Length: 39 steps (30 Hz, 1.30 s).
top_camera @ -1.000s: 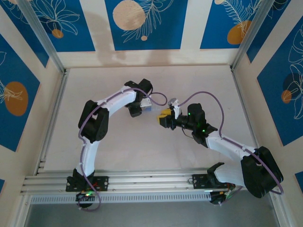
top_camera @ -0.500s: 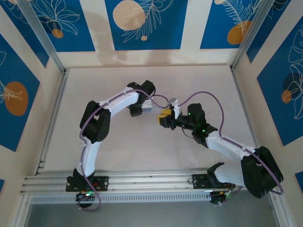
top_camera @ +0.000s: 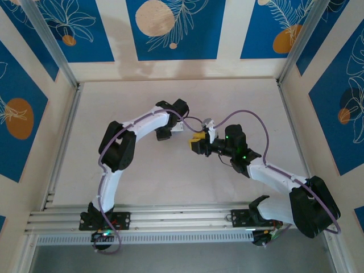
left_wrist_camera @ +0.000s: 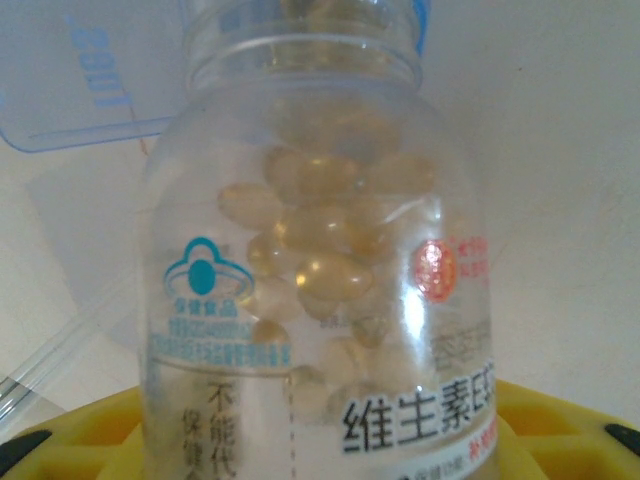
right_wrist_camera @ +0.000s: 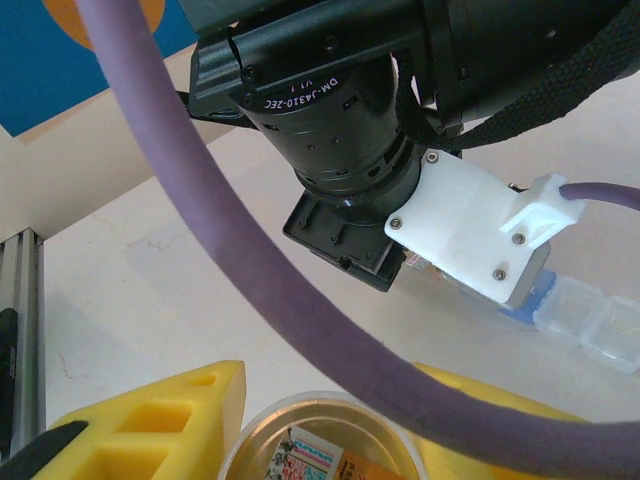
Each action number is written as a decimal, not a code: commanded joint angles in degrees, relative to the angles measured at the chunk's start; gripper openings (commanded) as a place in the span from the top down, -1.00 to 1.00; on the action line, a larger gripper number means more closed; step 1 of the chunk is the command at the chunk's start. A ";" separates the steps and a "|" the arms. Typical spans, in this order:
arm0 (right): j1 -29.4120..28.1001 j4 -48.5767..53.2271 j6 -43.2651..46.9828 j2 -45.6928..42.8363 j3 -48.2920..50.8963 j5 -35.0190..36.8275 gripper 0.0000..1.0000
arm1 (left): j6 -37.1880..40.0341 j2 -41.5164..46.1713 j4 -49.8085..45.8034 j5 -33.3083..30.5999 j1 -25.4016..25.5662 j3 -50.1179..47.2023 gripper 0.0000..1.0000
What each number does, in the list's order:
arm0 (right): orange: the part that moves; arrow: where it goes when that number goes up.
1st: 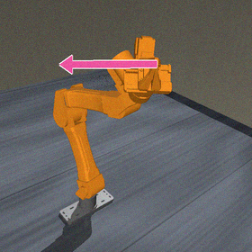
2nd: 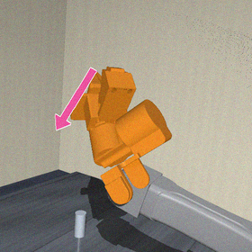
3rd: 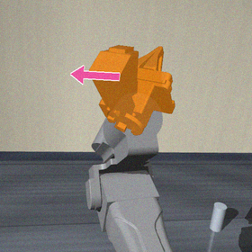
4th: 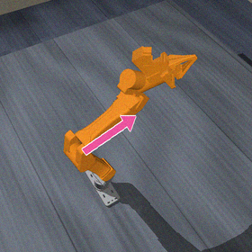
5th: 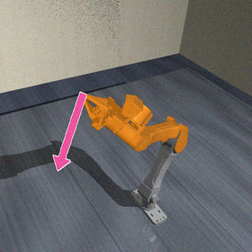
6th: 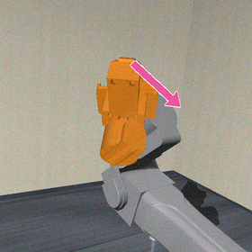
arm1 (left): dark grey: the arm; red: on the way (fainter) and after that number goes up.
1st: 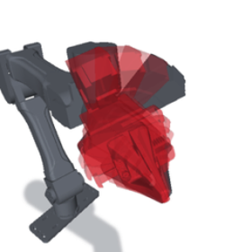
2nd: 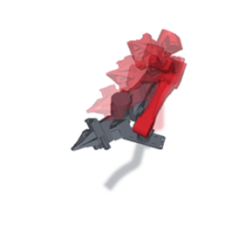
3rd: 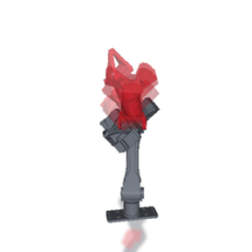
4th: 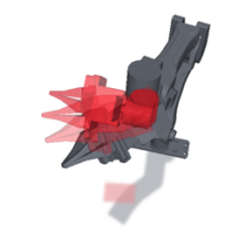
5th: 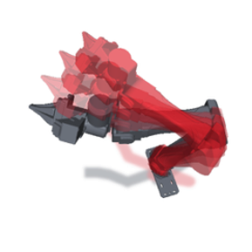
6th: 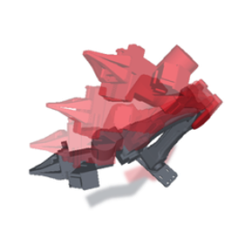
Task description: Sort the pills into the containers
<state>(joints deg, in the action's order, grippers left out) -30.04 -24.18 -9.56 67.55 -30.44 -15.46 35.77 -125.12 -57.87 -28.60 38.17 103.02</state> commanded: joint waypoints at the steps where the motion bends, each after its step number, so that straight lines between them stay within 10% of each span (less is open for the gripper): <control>1: -0.45 -0.03 -0.28 -0.66 -1.39 -1.11 1.00 | 0.25 -0.83 -0.85 -0.78 0.17 1.45 1.00; 39: -0.63 0.19 0.58 0.48 -1.65 -0.54 1.00 | -2.27 4.26 6.28 1.16 -2.94 -6.35 1.00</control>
<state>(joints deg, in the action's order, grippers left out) -30.72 -23.99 -9.52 68.10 -30.44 -15.44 33.98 -122.67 -50.33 -28.16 35.86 97.54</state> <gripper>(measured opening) 0.408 0.512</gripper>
